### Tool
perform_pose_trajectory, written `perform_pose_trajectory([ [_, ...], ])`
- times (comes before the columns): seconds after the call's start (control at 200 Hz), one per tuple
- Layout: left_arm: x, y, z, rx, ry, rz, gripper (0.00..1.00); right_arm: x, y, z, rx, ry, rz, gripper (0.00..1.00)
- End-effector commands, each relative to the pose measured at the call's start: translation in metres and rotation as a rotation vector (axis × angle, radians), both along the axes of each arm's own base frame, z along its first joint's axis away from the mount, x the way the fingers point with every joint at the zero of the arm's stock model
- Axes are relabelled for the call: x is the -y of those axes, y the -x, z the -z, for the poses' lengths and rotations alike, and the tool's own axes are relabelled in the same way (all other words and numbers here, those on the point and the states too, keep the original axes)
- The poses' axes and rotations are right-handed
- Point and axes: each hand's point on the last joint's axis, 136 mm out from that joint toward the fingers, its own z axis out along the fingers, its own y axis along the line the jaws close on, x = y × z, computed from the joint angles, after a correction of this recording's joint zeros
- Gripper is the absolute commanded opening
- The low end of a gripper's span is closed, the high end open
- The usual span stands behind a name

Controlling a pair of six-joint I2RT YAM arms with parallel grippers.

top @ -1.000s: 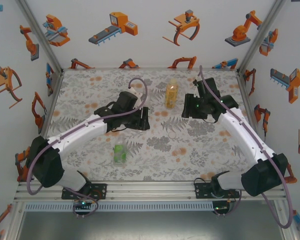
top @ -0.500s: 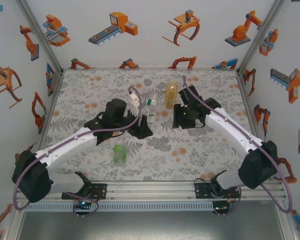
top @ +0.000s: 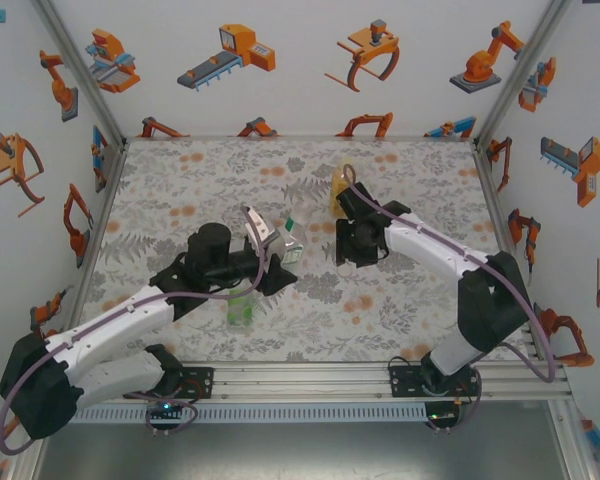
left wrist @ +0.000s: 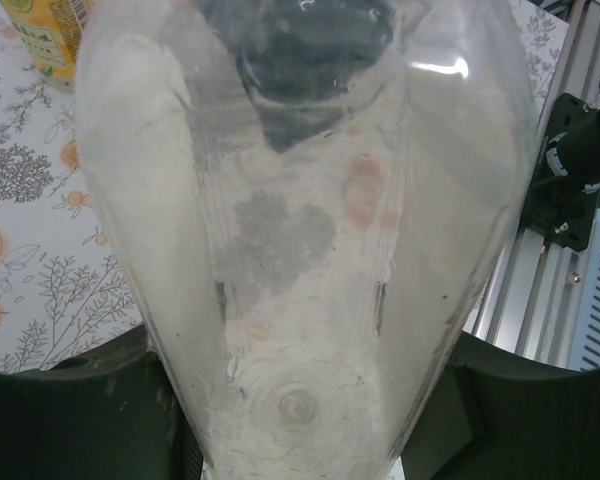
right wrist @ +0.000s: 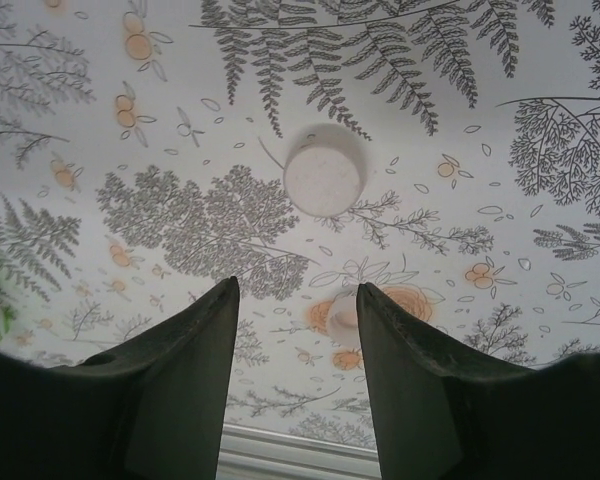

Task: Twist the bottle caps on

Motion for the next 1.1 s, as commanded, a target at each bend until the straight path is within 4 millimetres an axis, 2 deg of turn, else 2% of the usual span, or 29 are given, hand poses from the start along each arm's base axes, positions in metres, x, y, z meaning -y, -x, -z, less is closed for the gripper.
perform_pose_trajectory([
  [0.0, -0.002, 0.002, -0.011, 0.085, 0.04, 0.004, 0.0, 0.001, -0.008, 0.008, 0.036, 0.028, 0.018, 0.5],
  [0.28, -0.005, -0.001, -0.006, 0.103, 0.052, -0.024, 0.0, -0.002, -0.017, 0.02, 0.052, 0.069, -0.002, 0.53],
  [0.681, -0.007, -0.004, -0.006, 0.113, 0.098, -0.052, 0.0, -0.006, -0.017, 0.045, 0.026, 0.093, -0.014, 0.55],
  [1.092, 0.004, -0.008, -0.002, 0.097, 0.098, -0.027, 0.0, -0.006, -0.014, 0.068, -0.015, 0.108, -0.007, 0.58],
])
